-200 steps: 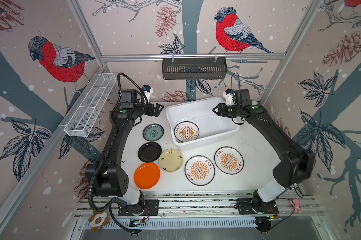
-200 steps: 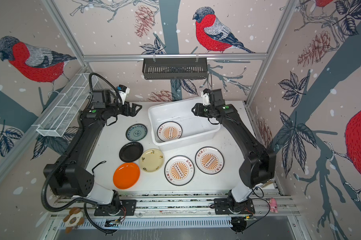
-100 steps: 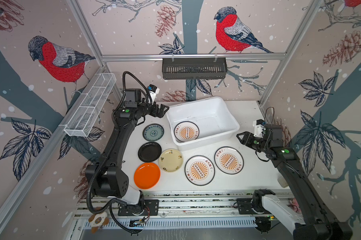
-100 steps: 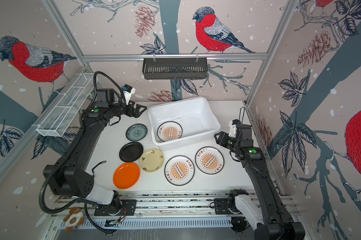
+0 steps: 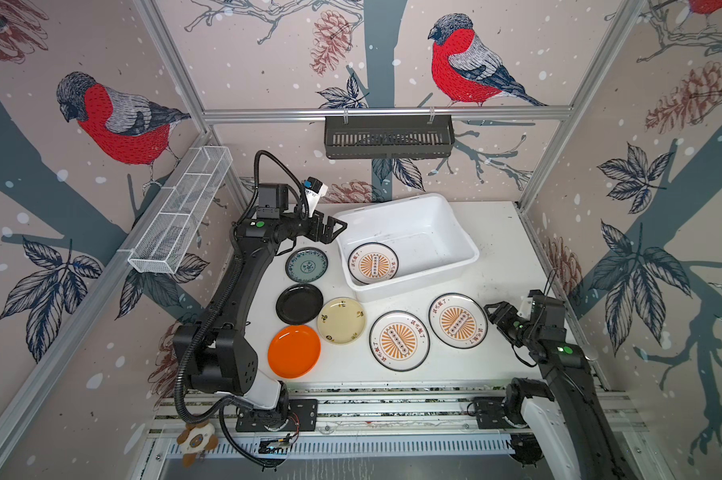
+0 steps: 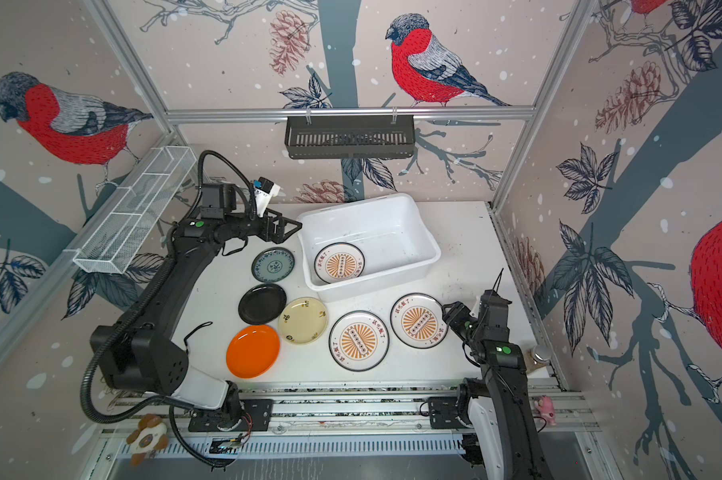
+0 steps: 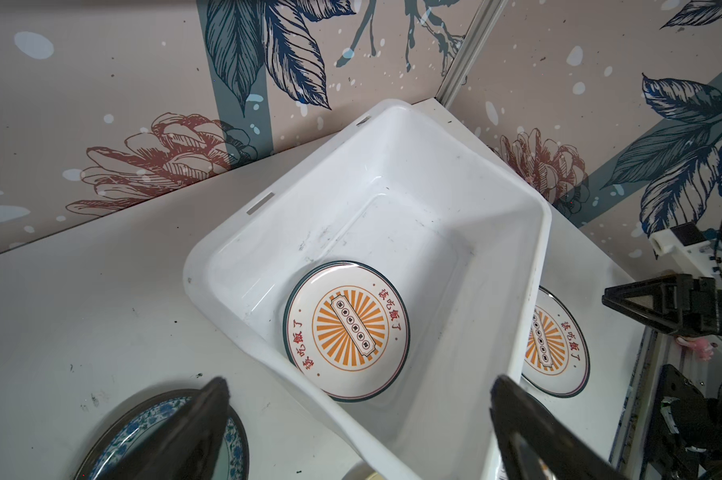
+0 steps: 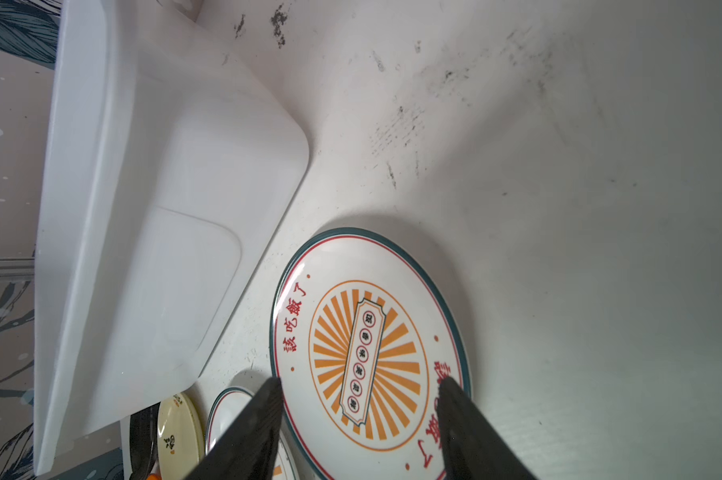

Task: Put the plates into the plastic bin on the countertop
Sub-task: 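Move the right gripper to the next sunburst plate and grip its rim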

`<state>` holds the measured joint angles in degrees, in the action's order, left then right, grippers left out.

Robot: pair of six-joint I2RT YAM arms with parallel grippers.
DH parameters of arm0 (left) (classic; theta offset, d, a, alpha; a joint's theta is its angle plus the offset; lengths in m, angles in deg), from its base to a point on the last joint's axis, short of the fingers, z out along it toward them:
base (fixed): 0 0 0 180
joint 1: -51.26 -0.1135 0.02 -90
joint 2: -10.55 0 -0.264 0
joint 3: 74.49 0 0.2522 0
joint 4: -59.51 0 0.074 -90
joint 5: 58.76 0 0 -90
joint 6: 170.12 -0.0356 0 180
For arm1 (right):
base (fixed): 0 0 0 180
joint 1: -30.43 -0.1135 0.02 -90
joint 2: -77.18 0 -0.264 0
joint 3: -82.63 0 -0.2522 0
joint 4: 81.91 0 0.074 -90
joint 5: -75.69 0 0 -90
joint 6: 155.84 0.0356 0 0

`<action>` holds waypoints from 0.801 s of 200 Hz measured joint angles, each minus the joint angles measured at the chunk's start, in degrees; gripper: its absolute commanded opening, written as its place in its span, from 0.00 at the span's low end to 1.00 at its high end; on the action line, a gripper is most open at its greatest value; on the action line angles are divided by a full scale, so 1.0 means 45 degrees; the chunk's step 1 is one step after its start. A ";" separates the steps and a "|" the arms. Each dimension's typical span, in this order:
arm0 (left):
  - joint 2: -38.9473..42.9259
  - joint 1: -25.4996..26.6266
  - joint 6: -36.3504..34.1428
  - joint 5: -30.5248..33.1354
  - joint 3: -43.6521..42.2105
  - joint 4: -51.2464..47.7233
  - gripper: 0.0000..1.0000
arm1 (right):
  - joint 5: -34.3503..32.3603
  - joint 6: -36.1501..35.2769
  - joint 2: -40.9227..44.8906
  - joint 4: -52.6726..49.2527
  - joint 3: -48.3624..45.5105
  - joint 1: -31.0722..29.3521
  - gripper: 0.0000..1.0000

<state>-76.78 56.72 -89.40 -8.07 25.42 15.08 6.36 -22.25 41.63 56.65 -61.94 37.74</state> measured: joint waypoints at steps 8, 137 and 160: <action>-0.0010 0.0015 0.0029 -0.0049 -0.0044 0.0010 0.97 | 0.0000 0.0068 -0.0087 0.0068 -0.0189 0.0058 0.60; -0.0359 0.0117 0.0112 -0.0214 -0.0515 0.0199 0.97 | 0.0233 0.1015 -0.0520 0.1753 -0.2205 0.0277 0.50; -0.0379 0.0117 0.0112 -0.0214 -0.0539 0.0243 0.97 | 0.0364 0.0971 -0.0894 0.2069 -0.2356 0.0282 0.47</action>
<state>-78.49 57.24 -88.90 -9.04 22.99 16.17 8.00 -17.88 37.61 65.96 -72.54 39.01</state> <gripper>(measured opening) 0.972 0.482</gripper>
